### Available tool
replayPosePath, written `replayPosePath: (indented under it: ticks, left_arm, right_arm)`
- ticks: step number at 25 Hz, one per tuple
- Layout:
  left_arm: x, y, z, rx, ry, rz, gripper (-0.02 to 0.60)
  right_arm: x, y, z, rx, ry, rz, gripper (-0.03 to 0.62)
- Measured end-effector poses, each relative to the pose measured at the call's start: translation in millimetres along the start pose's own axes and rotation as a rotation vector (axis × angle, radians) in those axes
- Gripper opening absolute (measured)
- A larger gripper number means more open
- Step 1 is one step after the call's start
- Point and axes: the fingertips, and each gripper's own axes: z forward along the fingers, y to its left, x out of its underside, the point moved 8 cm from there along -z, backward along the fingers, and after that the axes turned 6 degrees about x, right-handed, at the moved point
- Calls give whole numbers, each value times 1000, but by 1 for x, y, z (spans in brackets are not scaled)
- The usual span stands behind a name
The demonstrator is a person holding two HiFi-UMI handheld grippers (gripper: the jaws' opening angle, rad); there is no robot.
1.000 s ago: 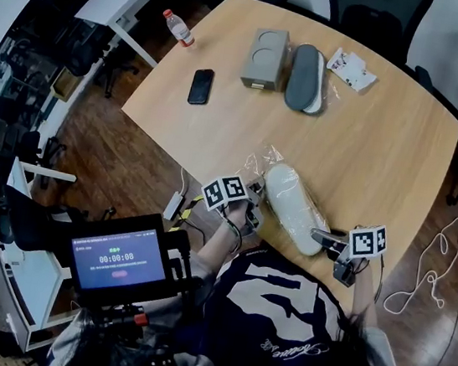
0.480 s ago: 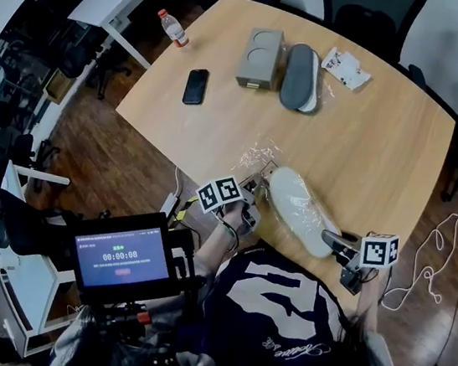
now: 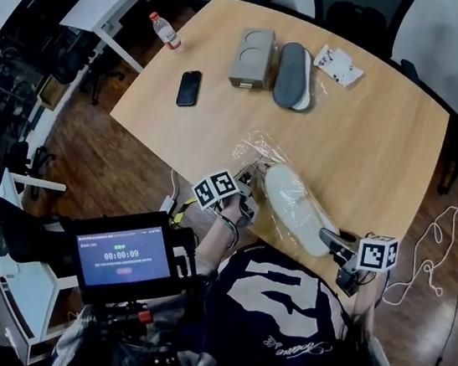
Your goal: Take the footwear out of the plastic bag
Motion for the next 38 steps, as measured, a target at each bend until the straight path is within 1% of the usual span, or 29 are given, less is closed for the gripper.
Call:
replayPosePath:
  ticks: [2,4,8,13,18,21,24,27,30,32,36,38]
  left_arm:
    - [-9,5,-3,-44,-53,-11,6]
    - [-22,13,-6,-62,-95,-42,6]
    - [-36,22,-12,-84,-132,-68,6]
    - [-33,31,-18,-121,-202,-130,6]
    - [-34,34,-21,-153,-221,-127,6]
    - [-32,33,-21,-160,-228,-136,6]
    - [-28,32,-20,-162,-234,-156,6]
    - [-21,28,-16,-153,-211,-143,6]
    - [-11,19,-10,-130,-165,-120,6]
    - [-3,13,-6,-110,-134,-109,6]
    - [20,0,2,-69,-66,-95,6]
    - [29,-6,7,-52,-37,-92,6]
  right_arm:
    - [3,-2,-4,30,25,-6,71]
    - [7,-7,-13,55,35,-10,71]
    - [8,-15,-37,77,-17,17,69]
    - [8,-22,-62,123,-69,30,69]
    - [14,-34,-89,177,-141,80,69]
    - [10,-30,-102,156,-218,102,69]
    - [-1,-17,-110,115,-296,90,69]
    - [-11,-5,-110,42,-360,85,69]
    - [-24,6,-100,3,-367,52,69]
    - [-30,13,-87,-42,-360,57,69]
    - [-39,12,-56,-47,-305,46,69]
    - [-43,14,-36,-75,-285,67,69]
